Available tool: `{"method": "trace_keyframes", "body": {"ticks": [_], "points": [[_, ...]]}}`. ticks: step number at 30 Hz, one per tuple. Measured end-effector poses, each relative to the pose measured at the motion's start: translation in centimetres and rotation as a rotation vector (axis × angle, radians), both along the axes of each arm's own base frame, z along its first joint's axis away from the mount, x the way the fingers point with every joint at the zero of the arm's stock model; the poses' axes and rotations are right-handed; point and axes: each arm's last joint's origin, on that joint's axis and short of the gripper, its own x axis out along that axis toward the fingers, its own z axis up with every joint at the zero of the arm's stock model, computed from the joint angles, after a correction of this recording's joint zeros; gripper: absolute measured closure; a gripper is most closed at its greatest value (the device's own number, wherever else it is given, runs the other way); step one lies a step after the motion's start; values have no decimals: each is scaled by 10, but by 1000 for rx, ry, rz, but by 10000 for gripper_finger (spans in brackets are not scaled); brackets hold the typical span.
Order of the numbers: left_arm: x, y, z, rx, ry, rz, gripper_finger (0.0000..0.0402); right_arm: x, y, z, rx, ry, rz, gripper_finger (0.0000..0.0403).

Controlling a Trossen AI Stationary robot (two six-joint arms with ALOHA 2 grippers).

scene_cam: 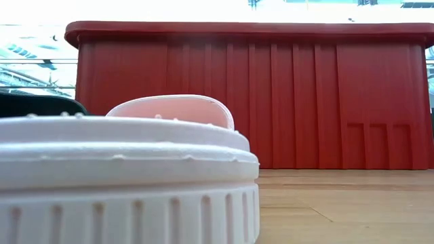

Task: Pick and place slides into bin
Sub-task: Put the pink slide into the red bin

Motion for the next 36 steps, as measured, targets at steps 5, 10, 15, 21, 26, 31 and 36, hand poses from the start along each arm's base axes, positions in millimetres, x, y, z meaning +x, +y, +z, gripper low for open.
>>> {"method": "trace_keyframes", "body": {"ticks": [5, 10, 15, 21, 26, 31, 36], "points": [[0, 0, 0, 1, 8, -6, 199, 15, 10, -34, -20, 167, -4, 321], [2, 0, -3, -2, 39, -13, 199, 21, 13, -65, -83, 349, -27, 321], [4, 1, -6, -14, 82, -14, 199, 28, 16, -100, -165, 528, -32, 321], [5, 1, -7, -23, 101, -16, 199, 44, 17, -140, -278, 670, -63, 321], [5, 1, -7, -22, 100, -15, 199, 56, 13, -177, -382, 800, -89, 321], [5, 1, -7, -21, 100, -15, 199, 68, 15, -207, -415, 874, -66, 321], [5, 1, -7, -20, 99, -15, 199, 75, 19, -223, -383, 895, -14, 321]]}}
